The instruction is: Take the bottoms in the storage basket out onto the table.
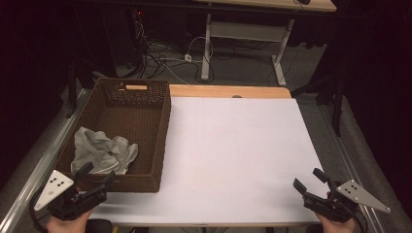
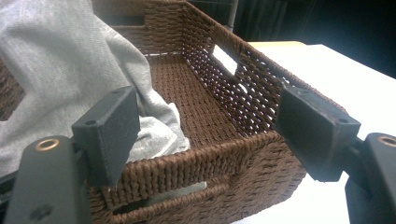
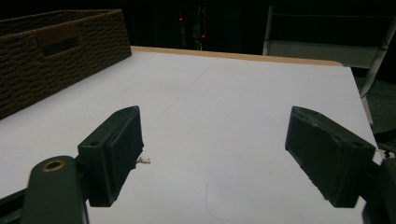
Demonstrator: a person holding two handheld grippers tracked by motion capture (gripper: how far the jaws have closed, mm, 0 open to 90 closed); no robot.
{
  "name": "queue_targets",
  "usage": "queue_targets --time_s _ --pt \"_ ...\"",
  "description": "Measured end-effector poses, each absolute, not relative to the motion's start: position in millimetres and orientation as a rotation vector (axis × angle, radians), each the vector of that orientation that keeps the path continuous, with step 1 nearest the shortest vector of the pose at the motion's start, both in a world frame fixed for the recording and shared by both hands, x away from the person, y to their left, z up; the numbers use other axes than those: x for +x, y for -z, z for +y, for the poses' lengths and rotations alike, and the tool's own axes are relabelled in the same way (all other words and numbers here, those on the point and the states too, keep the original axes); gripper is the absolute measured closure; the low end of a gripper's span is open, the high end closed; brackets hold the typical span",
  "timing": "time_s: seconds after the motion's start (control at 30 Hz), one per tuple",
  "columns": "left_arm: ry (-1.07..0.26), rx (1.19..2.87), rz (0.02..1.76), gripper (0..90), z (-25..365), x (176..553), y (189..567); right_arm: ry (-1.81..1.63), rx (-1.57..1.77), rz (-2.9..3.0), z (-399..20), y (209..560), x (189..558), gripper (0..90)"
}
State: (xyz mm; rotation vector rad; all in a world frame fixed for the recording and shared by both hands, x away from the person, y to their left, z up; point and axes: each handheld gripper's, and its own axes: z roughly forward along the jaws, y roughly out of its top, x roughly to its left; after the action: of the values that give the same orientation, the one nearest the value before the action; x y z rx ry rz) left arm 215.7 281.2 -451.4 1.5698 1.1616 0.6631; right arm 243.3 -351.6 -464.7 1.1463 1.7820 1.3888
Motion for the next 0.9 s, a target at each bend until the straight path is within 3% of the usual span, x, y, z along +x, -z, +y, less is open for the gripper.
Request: queue_targets --time_s 0.63,0.9 --pt "-0.713 1.637 1.093 21.3 258 223 441 -1.389 1.126 1.809 -349 465 244 19.8" --pt "-0.676 1.638 1.078 21.3 254 228 439 -1.392 1.121 1.811 -349 465 243 19.8"
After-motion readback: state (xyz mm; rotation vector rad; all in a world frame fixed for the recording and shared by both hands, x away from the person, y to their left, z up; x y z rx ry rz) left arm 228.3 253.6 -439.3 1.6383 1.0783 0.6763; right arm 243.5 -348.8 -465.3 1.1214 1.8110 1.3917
